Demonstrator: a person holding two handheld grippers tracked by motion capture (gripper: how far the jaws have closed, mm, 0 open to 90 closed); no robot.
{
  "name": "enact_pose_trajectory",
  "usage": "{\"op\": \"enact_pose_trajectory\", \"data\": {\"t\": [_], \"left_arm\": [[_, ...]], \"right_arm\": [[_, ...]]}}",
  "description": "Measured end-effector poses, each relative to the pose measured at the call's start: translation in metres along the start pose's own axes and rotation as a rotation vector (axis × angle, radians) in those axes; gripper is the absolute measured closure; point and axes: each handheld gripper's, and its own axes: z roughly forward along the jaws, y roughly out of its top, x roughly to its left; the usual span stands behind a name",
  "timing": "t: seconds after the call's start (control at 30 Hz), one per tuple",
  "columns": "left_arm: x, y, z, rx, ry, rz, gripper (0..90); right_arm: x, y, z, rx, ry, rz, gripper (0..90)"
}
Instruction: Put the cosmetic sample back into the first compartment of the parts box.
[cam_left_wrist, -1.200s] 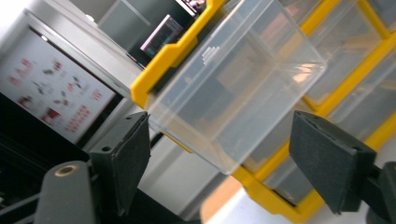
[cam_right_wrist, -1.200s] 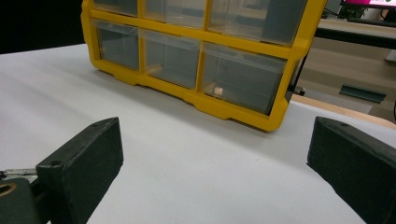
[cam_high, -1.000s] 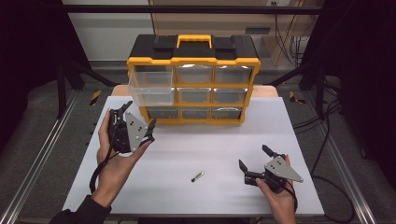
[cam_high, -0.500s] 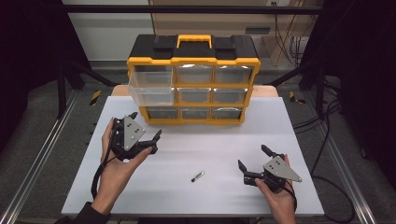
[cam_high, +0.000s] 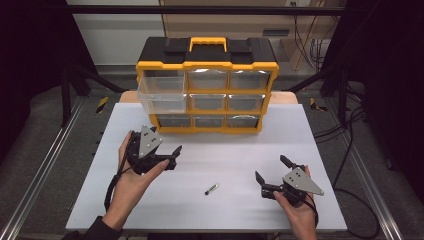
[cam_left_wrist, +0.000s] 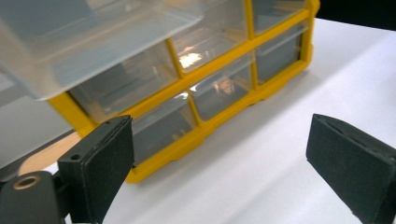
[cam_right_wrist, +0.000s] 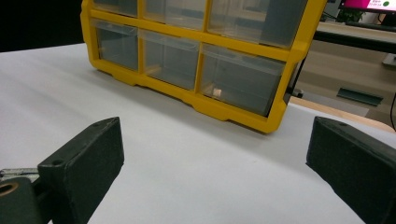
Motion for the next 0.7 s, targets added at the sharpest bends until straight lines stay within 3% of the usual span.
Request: {"op": "enact_pose_trajectory", "data": {"t": [0.13,0.23,0.57,0.63,0.7], "left_arm": [[-0.008,0.000,0.004,0.016,-0.040,0.006,7.0],[-0.011,0.000,0.007,0.017,-0.072,-0.013,7.2],[-0.023,0.004,0.011,0.026,-0.134,-0.010,7.2],[-0.026,0.003,0.015,0.033,-0.157,-0.044,7.3],[-0.028,0.003,0.016,0.034,-0.163,-0.044,7.3]], "right_arm": [[0.001,0.000,0.000,0.001,0.001,-0.005,4.0],[0.001,0.000,0.000,0.001,0.002,-0.005,3.9],[0.002,0.000,0.000,0.000,0.002,-0.005,3.9],[0.001,0.000,0.000,-0.001,0.002,-0.003,3.9],[0.001,0.001,0.000,-0.001,0.002,-0.002,3.9]]}}
